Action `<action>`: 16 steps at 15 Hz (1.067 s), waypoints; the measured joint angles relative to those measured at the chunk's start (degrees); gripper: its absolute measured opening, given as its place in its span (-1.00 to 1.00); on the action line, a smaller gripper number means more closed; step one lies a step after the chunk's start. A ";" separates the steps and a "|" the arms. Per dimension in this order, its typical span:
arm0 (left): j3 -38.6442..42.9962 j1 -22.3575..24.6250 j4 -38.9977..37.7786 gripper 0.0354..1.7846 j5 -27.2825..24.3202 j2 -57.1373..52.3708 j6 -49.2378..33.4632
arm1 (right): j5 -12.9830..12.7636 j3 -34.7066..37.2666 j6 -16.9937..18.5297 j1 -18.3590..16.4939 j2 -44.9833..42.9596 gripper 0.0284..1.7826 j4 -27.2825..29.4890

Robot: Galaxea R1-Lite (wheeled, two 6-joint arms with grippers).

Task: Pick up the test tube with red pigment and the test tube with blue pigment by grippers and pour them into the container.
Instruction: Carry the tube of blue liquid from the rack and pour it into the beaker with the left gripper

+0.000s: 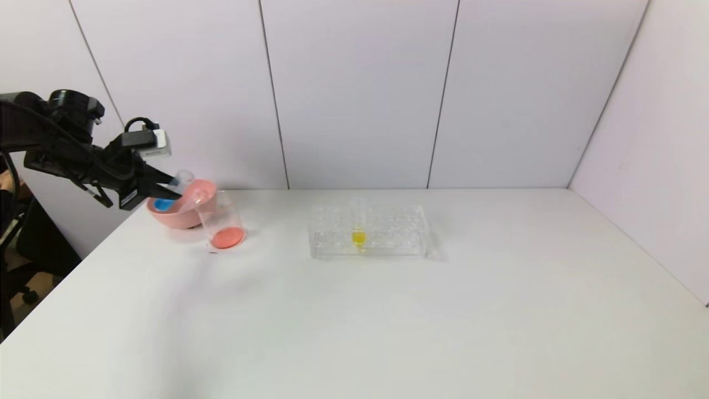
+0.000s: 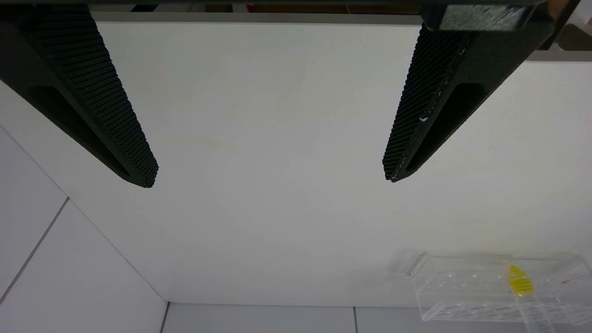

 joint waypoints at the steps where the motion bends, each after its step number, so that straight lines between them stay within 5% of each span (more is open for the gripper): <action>1: 0.00 -0.51 -0.05 -0.60 1.41 0.02 -0.93 | 0.00 0.00 0.00 0.02 0.00 0.99 -0.02; 16: -0.77 -5.51 -0.13 -0.60 16.93 0.41 -4.07 | 0.00 0.00 0.00 0.00 0.00 0.99 0.00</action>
